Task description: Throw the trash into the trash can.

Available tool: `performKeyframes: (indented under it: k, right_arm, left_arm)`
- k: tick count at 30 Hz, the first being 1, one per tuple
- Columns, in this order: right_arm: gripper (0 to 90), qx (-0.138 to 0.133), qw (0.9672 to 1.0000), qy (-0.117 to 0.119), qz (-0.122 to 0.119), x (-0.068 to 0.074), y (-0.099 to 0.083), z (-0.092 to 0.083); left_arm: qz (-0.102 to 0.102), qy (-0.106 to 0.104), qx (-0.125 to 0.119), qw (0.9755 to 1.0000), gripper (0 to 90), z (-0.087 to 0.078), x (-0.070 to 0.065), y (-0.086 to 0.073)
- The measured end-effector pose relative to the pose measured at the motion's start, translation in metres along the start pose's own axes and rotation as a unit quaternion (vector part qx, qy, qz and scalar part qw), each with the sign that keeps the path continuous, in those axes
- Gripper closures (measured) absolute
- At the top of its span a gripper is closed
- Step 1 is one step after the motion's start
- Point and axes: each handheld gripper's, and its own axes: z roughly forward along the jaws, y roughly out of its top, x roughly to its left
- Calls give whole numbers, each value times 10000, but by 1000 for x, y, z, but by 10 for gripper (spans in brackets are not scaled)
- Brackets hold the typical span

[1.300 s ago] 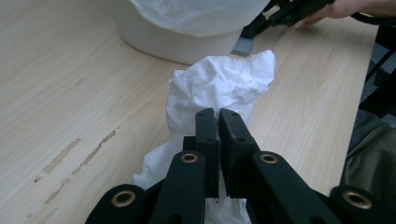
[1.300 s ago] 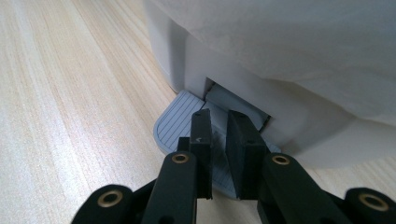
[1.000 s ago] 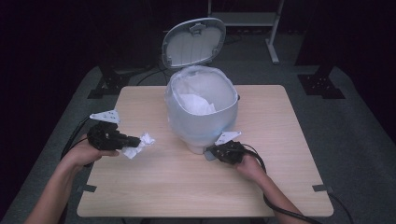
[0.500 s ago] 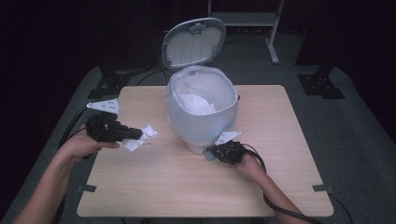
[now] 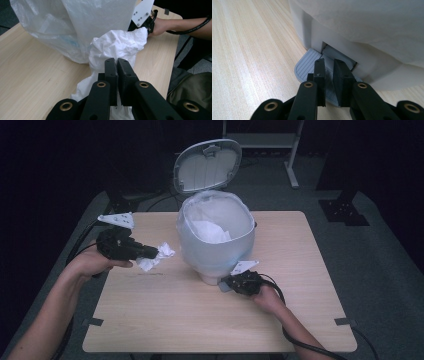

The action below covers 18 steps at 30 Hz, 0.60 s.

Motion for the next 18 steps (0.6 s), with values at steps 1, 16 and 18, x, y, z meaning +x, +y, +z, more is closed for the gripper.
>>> performKeyframes:
  k: [1, 16, 18]
  right_arm:
    - [800, 0, 10000, -22, -11, 0, 0, 0]
    - [800, 1, 10000, 41, 14, -1, 0, 0]
    - [800, -2, 10000, 45, 4, -2, 0, 0]
  left_arm:
    - [18, -2, 7, 10000, 869, 0, 0, 1]
    - [129, 41, 24, 9999, 869, -9, -1, 23]
    - [145, 26, 7, 9999, 869, -9, -1, 27]
